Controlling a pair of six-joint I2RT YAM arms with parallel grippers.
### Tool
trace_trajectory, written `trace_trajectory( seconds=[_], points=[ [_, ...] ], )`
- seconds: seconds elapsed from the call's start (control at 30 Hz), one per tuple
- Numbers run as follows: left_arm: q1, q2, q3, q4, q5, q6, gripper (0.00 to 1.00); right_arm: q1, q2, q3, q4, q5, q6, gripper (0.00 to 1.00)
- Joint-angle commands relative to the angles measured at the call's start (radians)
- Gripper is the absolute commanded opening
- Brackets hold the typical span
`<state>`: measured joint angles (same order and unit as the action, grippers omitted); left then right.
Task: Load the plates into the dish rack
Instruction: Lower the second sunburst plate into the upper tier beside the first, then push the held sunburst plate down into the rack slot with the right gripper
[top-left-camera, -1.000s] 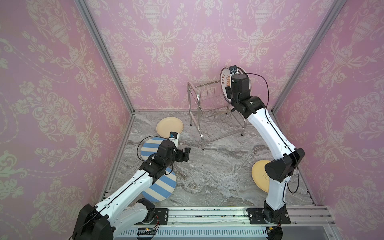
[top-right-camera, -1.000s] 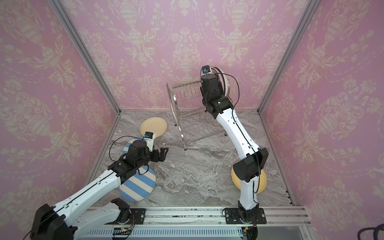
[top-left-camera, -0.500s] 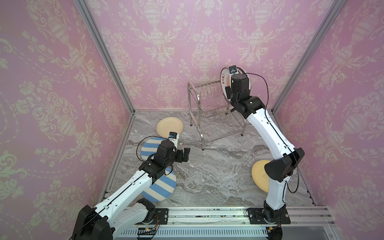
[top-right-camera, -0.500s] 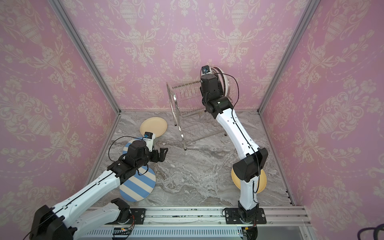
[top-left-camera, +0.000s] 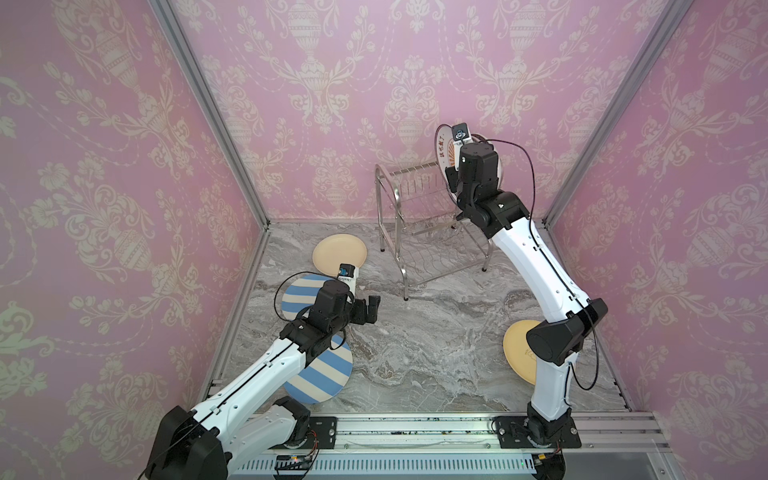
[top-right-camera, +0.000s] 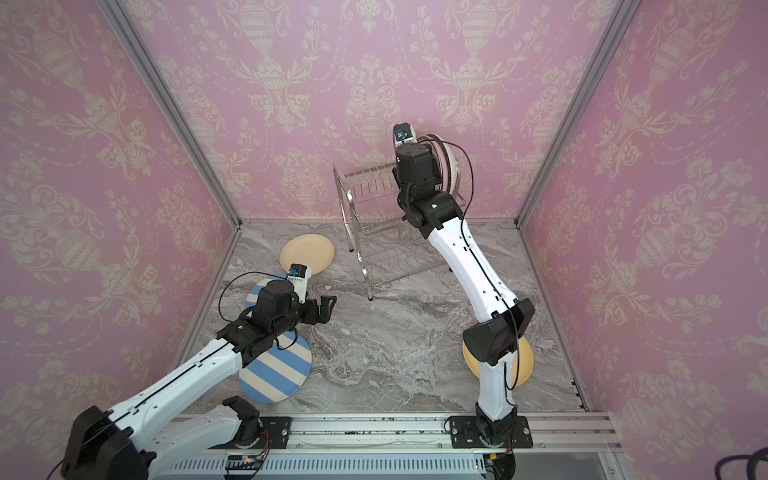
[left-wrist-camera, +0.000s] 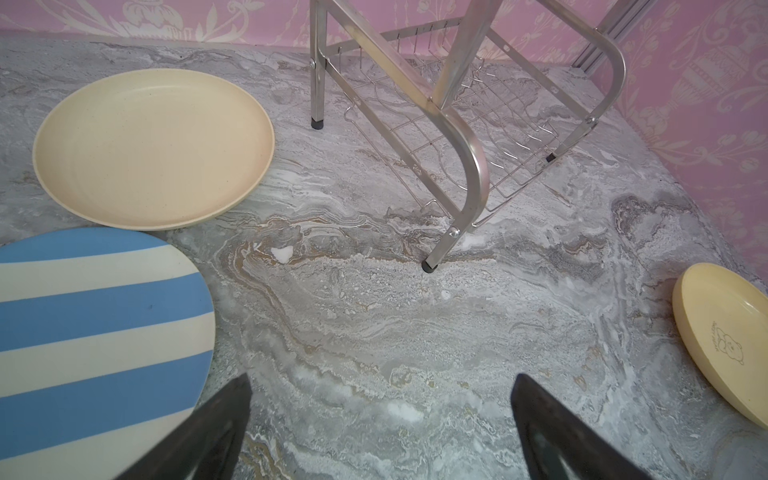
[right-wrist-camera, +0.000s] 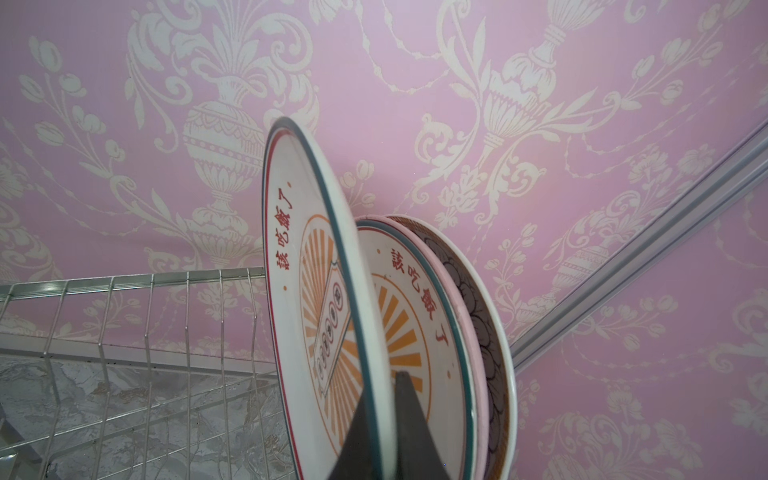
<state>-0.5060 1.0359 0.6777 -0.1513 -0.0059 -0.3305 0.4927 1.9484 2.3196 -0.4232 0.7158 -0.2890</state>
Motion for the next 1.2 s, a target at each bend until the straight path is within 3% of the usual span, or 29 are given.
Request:
trace_trajectory(
  seconds=[0.0,1.17],
  points=[
    [0.007,-0.009,-0.009,-0.009,0.015,0.000,0.99,0.003,0.012,0.005,0.063,0.035,0.007,0.00],
    [0.016,-0.020,-0.023,-0.018,0.013,0.003,0.99,-0.011,0.017,-0.088,0.044,0.023,0.086,0.03]
  ],
)
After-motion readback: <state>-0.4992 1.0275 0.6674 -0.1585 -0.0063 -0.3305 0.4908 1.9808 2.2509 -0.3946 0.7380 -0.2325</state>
